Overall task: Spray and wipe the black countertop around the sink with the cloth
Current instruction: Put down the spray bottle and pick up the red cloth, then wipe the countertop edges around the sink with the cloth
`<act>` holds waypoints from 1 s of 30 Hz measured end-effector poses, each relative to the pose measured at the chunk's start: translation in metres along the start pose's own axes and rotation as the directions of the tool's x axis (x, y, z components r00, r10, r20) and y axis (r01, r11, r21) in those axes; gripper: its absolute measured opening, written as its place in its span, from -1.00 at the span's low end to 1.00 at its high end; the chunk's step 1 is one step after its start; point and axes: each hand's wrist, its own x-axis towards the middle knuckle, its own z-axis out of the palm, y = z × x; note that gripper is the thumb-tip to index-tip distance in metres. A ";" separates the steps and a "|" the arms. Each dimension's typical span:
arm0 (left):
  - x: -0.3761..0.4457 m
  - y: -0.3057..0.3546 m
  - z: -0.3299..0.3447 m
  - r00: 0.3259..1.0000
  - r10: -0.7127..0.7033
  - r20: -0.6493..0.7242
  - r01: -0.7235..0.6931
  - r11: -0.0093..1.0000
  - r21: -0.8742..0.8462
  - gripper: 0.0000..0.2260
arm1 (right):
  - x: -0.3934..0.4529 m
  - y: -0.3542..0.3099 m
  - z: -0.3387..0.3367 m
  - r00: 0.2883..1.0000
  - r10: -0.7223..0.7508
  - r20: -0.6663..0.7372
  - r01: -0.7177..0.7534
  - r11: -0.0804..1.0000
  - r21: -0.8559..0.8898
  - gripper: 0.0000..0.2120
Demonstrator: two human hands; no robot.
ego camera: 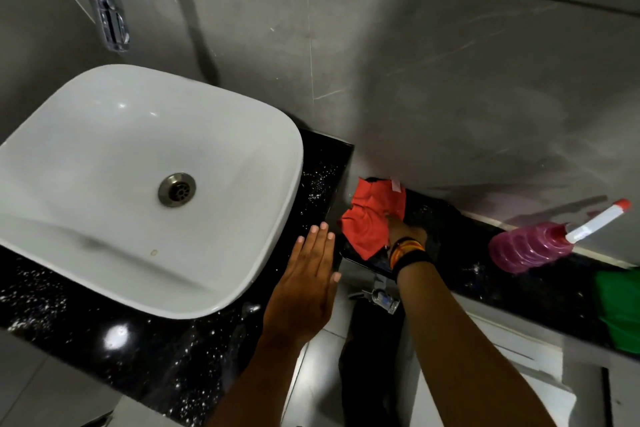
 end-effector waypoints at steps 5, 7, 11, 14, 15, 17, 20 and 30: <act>-0.001 -0.001 0.001 1.000 -0.016 -0.005 0.016 1.000 -0.013 -0.46 | 0.008 -0.007 0.023 0.999 0.010 -0.041 -0.004 0.990 0.138 -0.52; 0.000 -0.001 0.002 1.000 -0.017 -0.006 0.017 1.000 -0.010 -0.46 | -0.007 -0.016 0.022 0.998 -0.052 -0.032 0.058 0.967 0.246 -0.79; -0.003 -0.001 0.003 1.000 -0.020 -0.015 0.019 0.999 -0.026 -0.46 | -0.052 -0.035 -0.003 0.914 -0.389 -0.119 0.406 0.867 0.288 -0.92; -0.003 0.000 0.002 1.000 -0.022 -0.010 0.021 0.999 -0.030 -0.46 | -0.079 -0.054 -0.012 0.617 -0.765 -0.186 0.787 0.599 0.148 -0.87; -0.003 -0.001 0.002 1.000 -0.023 -0.010 0.023 0.999 -0.030 -0.46 | -0.085 -0.060 -0.006 0.474 -0.865 -0.164 0.880 0.473 0.046 -0.81; 0.000 -0.001 0.001 0.999 -0.032 0.002 0.032 0.999 -0.034 -0.46 | -0.084 -0.069 0.014 0.199 -0.976 0.086 0.951 0.171 -0.259 -0.63; -0.002 -0.001 0.000 0.999 -0.042 0.018 0.042 0.998 -0.043 -0.46 | -0.065 -0.068 0.051 0.214 -0.736 0.642 0.859 -0.172 -0.483 -0.55; 0.000 0.001 -0.003 0.996 -0.058 0.067 0.059 0.998 -0.006 -0.41 | -0.017 -0.094 0.110 0.039 -0.324 0.945 0.749 -0.616 -0.242 -0.35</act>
